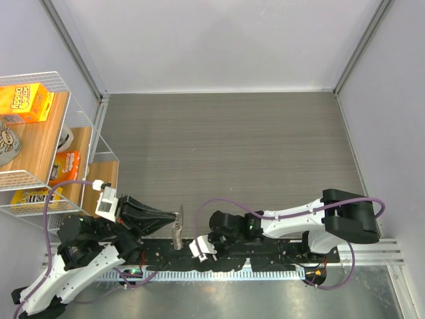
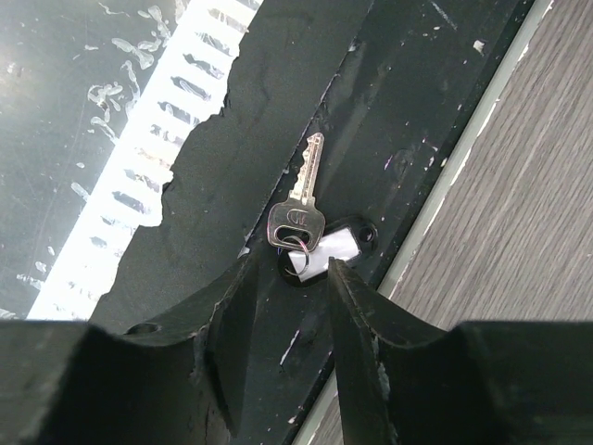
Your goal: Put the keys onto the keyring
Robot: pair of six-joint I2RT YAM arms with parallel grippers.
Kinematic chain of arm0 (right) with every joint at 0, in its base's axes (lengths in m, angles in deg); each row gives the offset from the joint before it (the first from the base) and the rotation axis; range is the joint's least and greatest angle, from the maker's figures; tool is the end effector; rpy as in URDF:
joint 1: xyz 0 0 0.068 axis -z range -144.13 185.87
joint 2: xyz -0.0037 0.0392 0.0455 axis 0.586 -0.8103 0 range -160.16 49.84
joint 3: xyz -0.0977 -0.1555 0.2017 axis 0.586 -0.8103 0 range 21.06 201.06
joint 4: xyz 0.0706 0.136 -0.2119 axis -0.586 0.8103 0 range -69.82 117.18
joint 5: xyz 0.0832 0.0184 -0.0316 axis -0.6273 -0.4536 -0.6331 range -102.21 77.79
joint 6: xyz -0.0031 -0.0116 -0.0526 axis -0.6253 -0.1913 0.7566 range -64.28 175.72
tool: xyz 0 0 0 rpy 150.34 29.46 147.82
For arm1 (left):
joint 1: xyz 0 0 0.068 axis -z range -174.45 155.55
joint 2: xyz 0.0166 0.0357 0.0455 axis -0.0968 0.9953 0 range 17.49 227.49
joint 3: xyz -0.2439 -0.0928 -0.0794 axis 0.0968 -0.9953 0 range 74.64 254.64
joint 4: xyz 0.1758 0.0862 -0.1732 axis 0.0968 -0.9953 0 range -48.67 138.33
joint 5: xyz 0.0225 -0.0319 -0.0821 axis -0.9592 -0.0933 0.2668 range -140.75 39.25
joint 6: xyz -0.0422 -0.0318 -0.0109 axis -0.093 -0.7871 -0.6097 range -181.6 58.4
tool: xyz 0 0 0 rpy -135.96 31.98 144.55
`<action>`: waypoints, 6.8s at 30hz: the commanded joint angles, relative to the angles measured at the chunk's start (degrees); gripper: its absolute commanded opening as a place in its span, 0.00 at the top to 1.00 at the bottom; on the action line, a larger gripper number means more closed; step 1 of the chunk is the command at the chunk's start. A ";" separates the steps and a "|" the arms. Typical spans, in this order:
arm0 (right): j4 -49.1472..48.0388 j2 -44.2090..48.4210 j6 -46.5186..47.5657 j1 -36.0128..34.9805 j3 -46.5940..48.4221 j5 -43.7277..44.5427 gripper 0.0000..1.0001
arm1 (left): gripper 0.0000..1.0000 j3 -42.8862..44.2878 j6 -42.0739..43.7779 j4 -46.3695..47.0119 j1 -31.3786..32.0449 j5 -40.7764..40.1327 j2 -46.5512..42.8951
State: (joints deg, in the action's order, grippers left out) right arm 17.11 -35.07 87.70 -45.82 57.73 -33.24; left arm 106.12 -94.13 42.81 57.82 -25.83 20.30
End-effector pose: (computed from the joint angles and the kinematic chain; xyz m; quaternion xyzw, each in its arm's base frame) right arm 0.0277 0.2790 0.1576 -0.7989 0.4389 0.3107 0.2693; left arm 0.0127 -0.0409 0.3383 0.2696 0.4990 -0.6373 0.5217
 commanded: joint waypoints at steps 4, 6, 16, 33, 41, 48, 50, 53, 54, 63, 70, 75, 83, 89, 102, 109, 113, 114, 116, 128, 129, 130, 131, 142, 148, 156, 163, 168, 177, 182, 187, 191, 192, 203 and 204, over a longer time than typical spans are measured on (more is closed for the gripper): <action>-2.64 -0.88 1.15 0.83 1.92 -2.69 0.59 | 1.00 1.91 0.37 1.21 -0.06 0.30 0.88; -2.90 -1.23 1.15 0.92 1.92 -2.87 0.59 | 1.00 1.91 0.37 1.30 -0.06 0.21 0.97; -3.61 -2.11 1.06 1.62 1.83 -4.10 0.62 | 1.00 1.91 0.45 1.56 -0.06 0.03 1.59; -3.43 -2.90 1.15 2.15 1.30 -5.33 0.68 | 1.00 1.65 0.45 2.35 -0.06 0.12 2.64; -3.35 -3.43 1.06 2.15 1.13 -6.30 0.73 | 1.00 1.47 0.37 2.79 -0.06 -0.05 2.82; -1.76 -3.25 1.15 2.24 1.48 -6.65 0.95 | 1.00 1.47 0.19 3.14 -0.06 0.03 2.99; -1.24 -2.46 1.06 2.15 1.48 -6.56 0.95 | 1.00 1.65 0.19 3.23 -0.06 0.12 2.99; -0.36 -0.36 0.53 2.15 1.30 -6.47 0.95 | 1.00 1.74 0.28 3.23 -0.06 0.03 3.08; -0.44 0.95 0.10 2.15 0.78 -5.95 0.95 | 1.00 1.65 0.19 3.32 -0.06 -0.05 2.99; -3.87 16.86 -6.40 1.45 -4.67 -3.05 0.95 | 1.00 1.65 -0.34 5.16 -0.06 0.21 4.22; 0.77 30.75 -7.29 1.09 -4.41 -1.29 0.95 | 1.00 1.56 -1.04 9.29 -0.06 1.00 6.59; 7.55 39.27 -6.06 1.09 0.06 0.99 0.95 | 1.00 1.03 -2.01 13.60 -0.06 1.44 8.88; 14.93 45.26 0.53 1.09 9.90 7.14 0.95 | 1.00 1.47 -4.20 19.57 -0.06 2.58 13.62; 14.85 43.34 5.98 1.09 16.15 10.75 0.95 | 1.00 0.51 -5.87 23.62 -0.06 1.88 15.47; 20.91 32.79 4.14 1.09 30.91 15.32 0.95 | 1.00 2.00 -3.68 15.46 -0.06 -6.37 14.33; 22.23 28.57 2.55 1.18 35.13 16.29 0.95 | 1.00 3.23 -3.94 11.23 -0.06 -9.19 14.07; 23.11 27.07 2.38 1.09 36.46 16.55 0.95 | 1.00 2.97 -4.29 10.97 -0.06 -9.72 13.54; 23.28 26.81 2.46 1.09 36.55 16.38 0.95 | 1.00 2.97 -4.29 10.97 -0.06 -9.81 13.45; 23.46 26.28 2.29 1.09 36.90 16.47 0.95 | 1.00 2.97 -4.38 10.79 -0.06 -9.81 13.45; 22.50 25.31 1.32 1.09 36.55 17.26 0.94 | 1.00 3.14 -4.82 10.97 -0.06 -8.93 13.80; 22.15 25.05 1.24 1.09 36.55 17.35 0.95 | 1.00 3.14 -4.82 11.06 -0.06 -8.93 13.89; 22.06 25.14 1.15 1.09 36.46 17.35 0.95 | 1.00 3.06 -4.82 11.06 -0.06 -8.76 14.06; 21.71 25.14 1.06 1.09 36.46 17.52 0.95 | 1.00 3.06 -4.91 11.32 -0.06 -8.49 14.24; 20.91 23.73 0.71 1.09 36.72 18.05 0.95 | 1.00 3.14 -4.82 11.41 -0.06 -7.96 14.68; 20.65 23.91 1.14 1.09 36.90 19.45 0.94 | 1.00 3.14 -4.82 10.79 -0.06 -7.79 14.42; 21.35 23.64 2.29 1.09 37.95 20.68 0.95 | 1.00 3.32 -5.08 11.23 -0.06 -5.51 15.30; 22.75 23.47 3.43 1.09 39.18 20.86 0.95 | 1.00 3.41 -5.08 11.14 -0.06 -3.40 15.03; 25.39 22.68 5.10 1.01 40.94 19.63 0.95 | 1.00 4.02 -4.82 11.06 -0.06 -0.77 15.65; 34.79 21.36 10.19 1.09 45.95 12.78 0.95 | 1.00 4.81 -6.22 13.52 -0.06 8.99 18.46; 41.46 20.05 14.84 1.09 49.99 7.34 0.95 | 1.00 3.94 -7.54 14.92 -0.06 11.19 18.99; 47.80 17.49 20.64 1.09 53.85 3.55 0.95 | 1.00 2.62 -9.47 17.73 -0.06 12.95 18.90; 51.40 16.00 23.20 1.09 56.40 2.93 0.95 | 1.00 1.83 -11.23 19.49 -0.06 14.09 18.90; 51.85 15.65 23.47 1.09 57.19 3.02 0.95 | 1.00 1.74 -11.41 19.49 -0.06 14.27 18.90; 52.82 15.29 27.16 1.09 57.99 2.76 0.95 | 1.00 2.88 -12.64 18.79 -0.06 16.64 20.57; 52.73 15.29 27.42 1.09 57.99 2.67 0.95 | 1.00 2.97 -12.73 18.79 -0.06 16.82 20.83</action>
State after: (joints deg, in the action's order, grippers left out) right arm 69.98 -19.66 112.88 -44.70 113.49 -30.66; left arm 107.65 -105.36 57.50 57.67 -11.86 40.28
